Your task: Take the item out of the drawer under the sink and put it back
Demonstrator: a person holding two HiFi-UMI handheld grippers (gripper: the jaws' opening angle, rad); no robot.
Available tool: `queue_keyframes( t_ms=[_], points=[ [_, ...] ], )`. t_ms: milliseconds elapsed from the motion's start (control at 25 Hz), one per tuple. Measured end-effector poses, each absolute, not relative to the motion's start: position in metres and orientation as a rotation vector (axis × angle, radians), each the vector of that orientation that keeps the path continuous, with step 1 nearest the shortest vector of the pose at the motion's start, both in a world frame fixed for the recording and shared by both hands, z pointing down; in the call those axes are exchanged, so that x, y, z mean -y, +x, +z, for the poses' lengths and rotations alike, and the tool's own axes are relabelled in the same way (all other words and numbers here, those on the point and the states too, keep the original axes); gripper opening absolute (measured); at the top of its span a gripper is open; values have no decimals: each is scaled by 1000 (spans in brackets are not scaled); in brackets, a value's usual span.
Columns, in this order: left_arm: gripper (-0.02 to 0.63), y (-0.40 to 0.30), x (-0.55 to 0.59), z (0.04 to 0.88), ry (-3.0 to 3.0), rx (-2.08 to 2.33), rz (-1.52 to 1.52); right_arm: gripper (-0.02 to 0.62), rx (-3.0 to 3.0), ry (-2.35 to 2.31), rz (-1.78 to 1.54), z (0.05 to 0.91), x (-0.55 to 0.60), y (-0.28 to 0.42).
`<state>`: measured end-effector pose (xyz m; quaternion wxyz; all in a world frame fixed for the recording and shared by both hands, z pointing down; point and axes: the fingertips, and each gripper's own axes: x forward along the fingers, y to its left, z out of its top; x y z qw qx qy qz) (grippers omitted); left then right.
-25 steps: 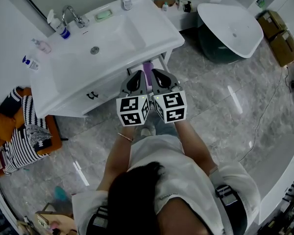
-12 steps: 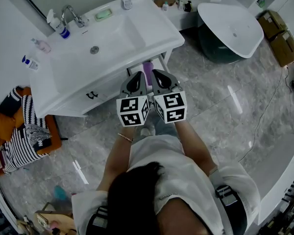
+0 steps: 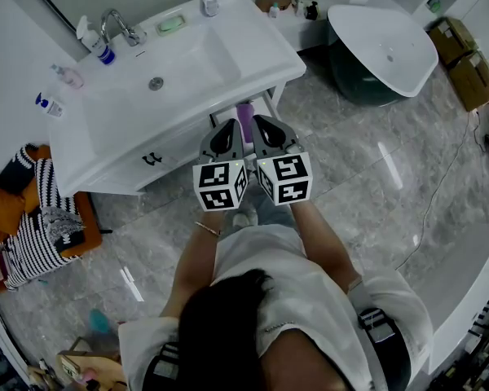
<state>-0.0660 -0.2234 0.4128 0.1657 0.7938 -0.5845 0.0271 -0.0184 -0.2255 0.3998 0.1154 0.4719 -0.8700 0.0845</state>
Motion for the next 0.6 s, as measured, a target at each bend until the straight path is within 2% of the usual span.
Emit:
queue_keyframes(
  t_ms=[600],
  points=[
    [3, -65, 223, 412, 2268, 1671, 61, 15, 2542, 1394, 247, 402, 224, -17]
  ],
)
